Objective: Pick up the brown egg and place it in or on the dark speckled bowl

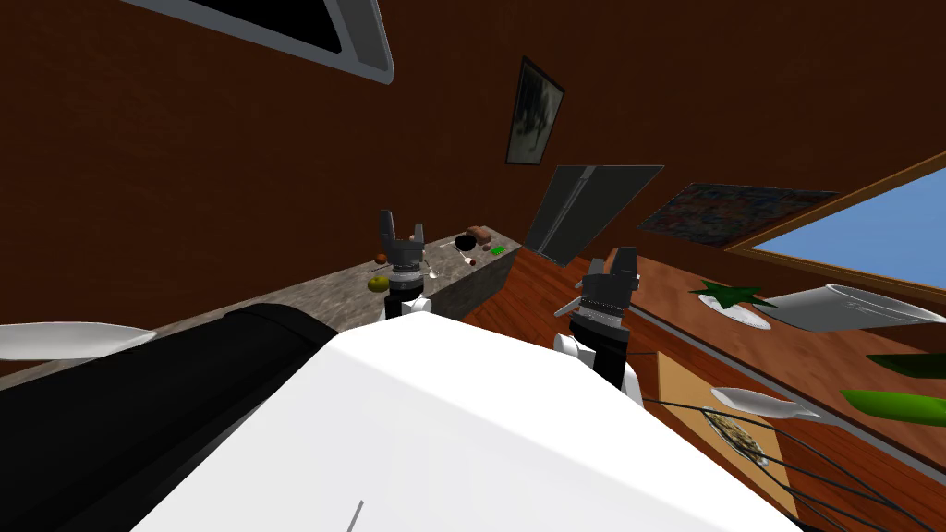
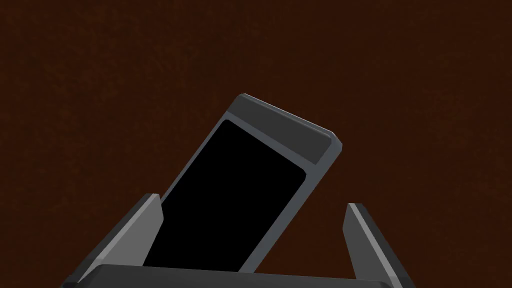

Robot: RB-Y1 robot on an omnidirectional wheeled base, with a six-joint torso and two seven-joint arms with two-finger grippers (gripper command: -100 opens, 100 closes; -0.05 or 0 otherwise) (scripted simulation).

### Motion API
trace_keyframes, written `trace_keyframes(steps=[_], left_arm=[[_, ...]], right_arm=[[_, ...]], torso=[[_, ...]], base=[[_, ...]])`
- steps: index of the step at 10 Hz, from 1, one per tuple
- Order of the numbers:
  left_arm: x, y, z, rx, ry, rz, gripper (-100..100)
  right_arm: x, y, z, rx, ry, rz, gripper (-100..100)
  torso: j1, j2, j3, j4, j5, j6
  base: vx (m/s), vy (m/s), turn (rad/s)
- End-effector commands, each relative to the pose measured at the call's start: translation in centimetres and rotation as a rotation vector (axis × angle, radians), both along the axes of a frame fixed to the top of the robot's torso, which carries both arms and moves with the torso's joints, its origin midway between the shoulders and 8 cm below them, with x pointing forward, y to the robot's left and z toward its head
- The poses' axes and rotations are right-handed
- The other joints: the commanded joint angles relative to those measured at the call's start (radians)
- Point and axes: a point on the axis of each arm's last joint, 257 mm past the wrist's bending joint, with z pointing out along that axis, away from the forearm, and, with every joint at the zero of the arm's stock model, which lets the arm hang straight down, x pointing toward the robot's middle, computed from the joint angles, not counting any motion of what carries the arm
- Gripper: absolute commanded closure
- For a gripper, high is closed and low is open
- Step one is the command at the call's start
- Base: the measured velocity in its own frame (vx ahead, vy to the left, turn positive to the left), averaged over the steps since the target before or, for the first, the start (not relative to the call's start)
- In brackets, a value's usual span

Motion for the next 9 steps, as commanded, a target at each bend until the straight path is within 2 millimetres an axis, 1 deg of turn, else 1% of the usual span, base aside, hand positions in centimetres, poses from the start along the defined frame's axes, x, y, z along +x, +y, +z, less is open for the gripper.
trace_keyframes(steps=[1,5,6,8,9], left_arm=[[0.6,-0.3,-0.3,0.023,0.021,-0.019,-100],[3.4,-0.3,-2.2,0.061,0.125,-0.078,-100],[3.5,-0.3,-2.2,0.061,0.13,-0.078,-100],[5.2,0.2,-3.4,0.056,0.195,-0.102,-100],[5.4,0.3,-3.6,0.054,0.206,-0.101,-100]], right_arm=[[0.0,0.0,0.0,0.0,0.0,0.0,0],[0.0,0.0,0.0,0.0,0.0,0.0,0],[0.0,0.0,0.0,0.0,0.0,0.0,0],[0.0,0.0,0.0,0.0,0.0,0.0,0],[0.0,0.0,0.0,0.0,0.0,0.0,0]], torso=[[0.0,0.0,0.0,0.0,0.0,0.0],[-0.001,0.001,0.001,0.0,0.0,0.0],[-0.002,0.001,0.001,0.0,0.0,0.0],[-0.001,0.001,0.001,0.0,0.0,0.0],[-0.002,0.001,0.0,0.0,0.0,0.0]], base=[[-0.006,-0.005,0.009],[-0.018,-0.023,0.017],[-0.016,-0.02,0.009],[-0.016,-0.025,0.018],[-0.013,-0.023,0.014]])
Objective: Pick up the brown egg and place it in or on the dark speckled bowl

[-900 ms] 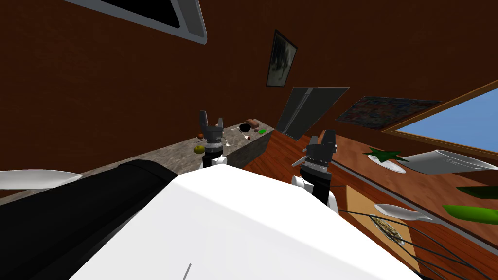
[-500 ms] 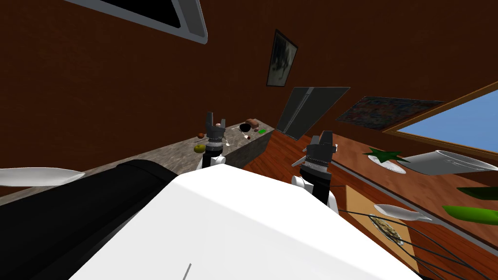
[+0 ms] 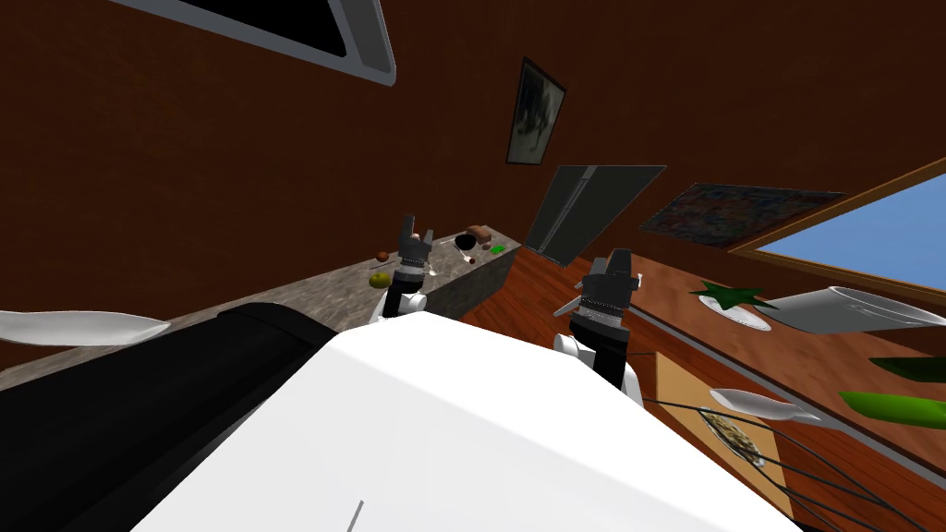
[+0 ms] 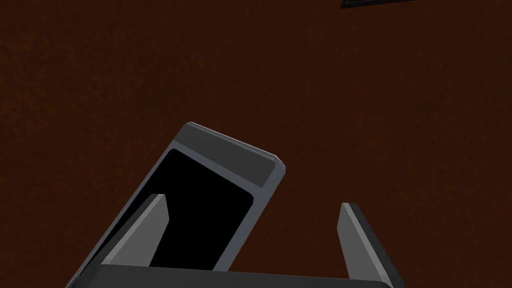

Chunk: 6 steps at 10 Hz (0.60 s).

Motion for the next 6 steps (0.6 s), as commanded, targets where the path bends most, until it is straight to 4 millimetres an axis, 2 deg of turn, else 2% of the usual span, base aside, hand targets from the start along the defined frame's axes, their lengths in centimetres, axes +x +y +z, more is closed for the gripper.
trace_keyframes(steps=[1,6], left_arm=[[1.1,0.6,-0.8,-0.01,0.048,-0.01,-100],[3.5,1.8,-2.7,-0.039,0.147,-0.018,-100]], right_arm=[[0.0,0.0,0.0,0.0,0.0,0.0,0],[0.0,0.0,0.0,0.0,0.0,0.0,0]], torso=[[0.0,0.0,0.0,0.0,0.0,0.0],[0.0,0.0,0.0,0.0,0.0,0.0]], base=[[-0.015,-0.025,0.019],[-0.009,-0.026,0.017]])
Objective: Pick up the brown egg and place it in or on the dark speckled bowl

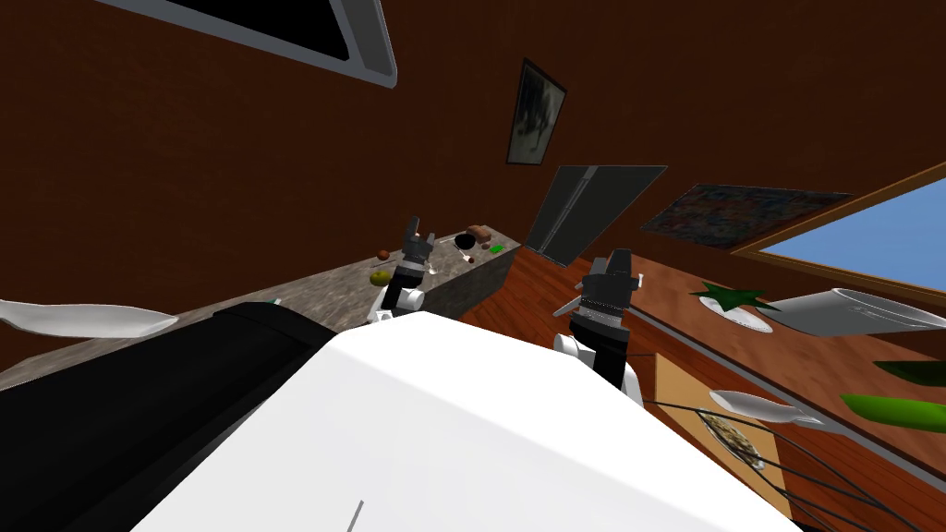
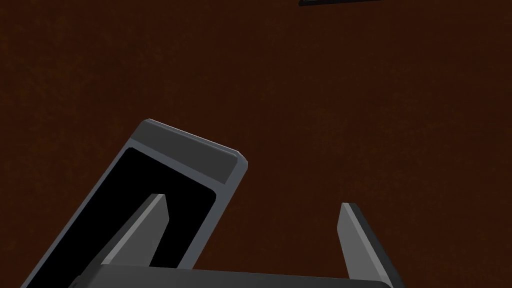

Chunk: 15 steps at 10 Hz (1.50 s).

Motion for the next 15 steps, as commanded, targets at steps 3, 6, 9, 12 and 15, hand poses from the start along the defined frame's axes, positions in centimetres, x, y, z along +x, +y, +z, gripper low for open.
trace_keyframes(steps=[3,6,9,12,15], left_arm=[[2.2,1.5,-1.9,-0.045,0.094,-0.004,-100],[3.6,2.4,-3.5,-0.075,0.167,0.002,-100],[5.2,3.9,-5.0,-0.135,0.243,0.003,-100],[6.2,4.9,-6.6,-0.174,0.31,0.011,-100],[7.1,5.8,-8.4,-0.218,0.385,0.023,-100]], right_arm=[[0.0,0.0,0.0,0.0,0.0,0.0,0],[0.0,0.0,0.0,0.0,0.0,0.0,0],[0.0,0.0,0.0,0.0,0.0,0.0,0],[0.0,0.0,0.0,0.0,0.0,0.0,0],[0.0,0.0,0.0,0.0,0.0,0.0,0]], torso=[[0.0,0.0,0.0,0.0,0.0,0.0],[-0.001,-0.001,0.0,0.0,0.0,0.0],[0.0,-0.001,-0.001,0.0,0.0,0.0],[0.0,-0.001,-0.001,0.0,0.0,0.0],[-0.001,-0.002,-0.001,0.0,0.0,0.0]], base=[[-0.003,-0.027,0.021],[0.003,-0.031,0.023],[0.009,-0.035,0.029],[0.009,-0.023,0.017],[0.015,-0.041,0.027]])
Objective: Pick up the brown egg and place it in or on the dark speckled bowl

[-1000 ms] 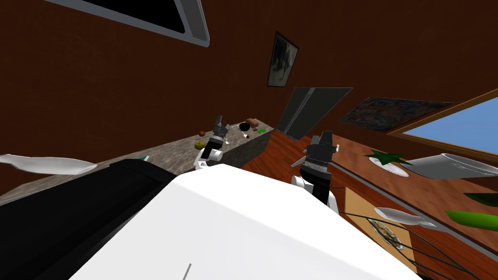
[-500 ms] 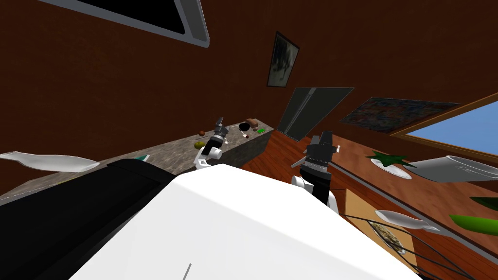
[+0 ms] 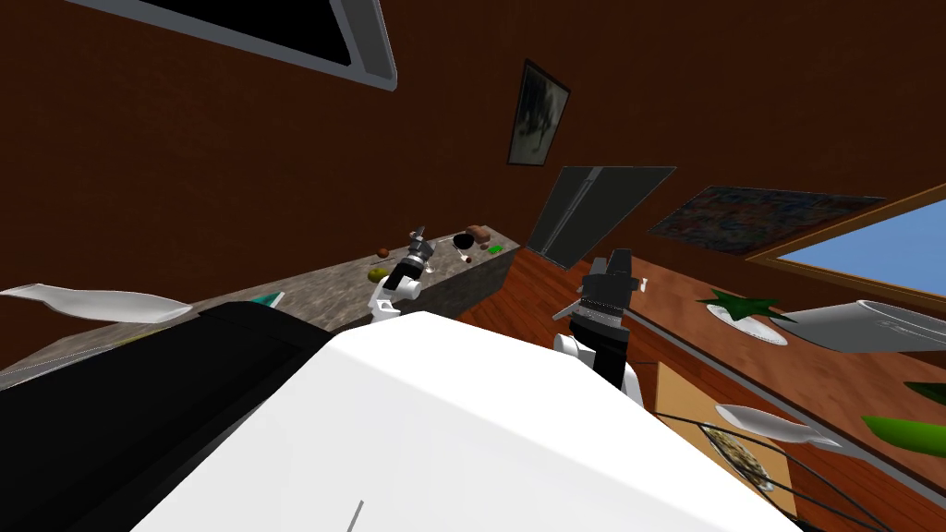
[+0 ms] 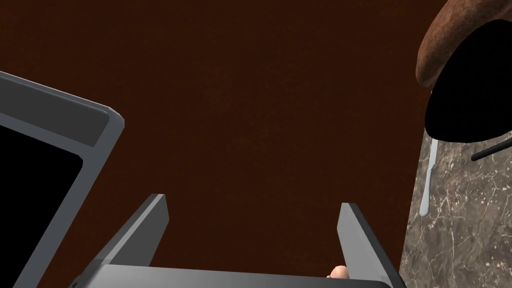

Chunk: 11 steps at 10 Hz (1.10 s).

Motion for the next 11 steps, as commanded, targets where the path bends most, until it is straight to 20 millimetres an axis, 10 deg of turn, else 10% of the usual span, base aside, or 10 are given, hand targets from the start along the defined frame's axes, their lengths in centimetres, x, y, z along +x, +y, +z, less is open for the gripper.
trace_keyframes(steps=[1,11], left_arm=[[0.3,0.2,-0.6,-0.01,0.029,0.005,-100],[2.2,2.6,-6.6,-0.185,0.267,0.041,-100]], right_arm=[[0.0,0.0,0.0,0.0,0.0,0.0,0],[0.0,0.0,0.0,0.0,0.0,0.0,0]], torso=[[0.0,0.0,0.0,0.0,0.0,0.0],[0.0,-0.001,-0.001,0.0,0.0,0.0]], base=[[0.012,-0.017,0.0],[0.026,-0.035,0.026]])
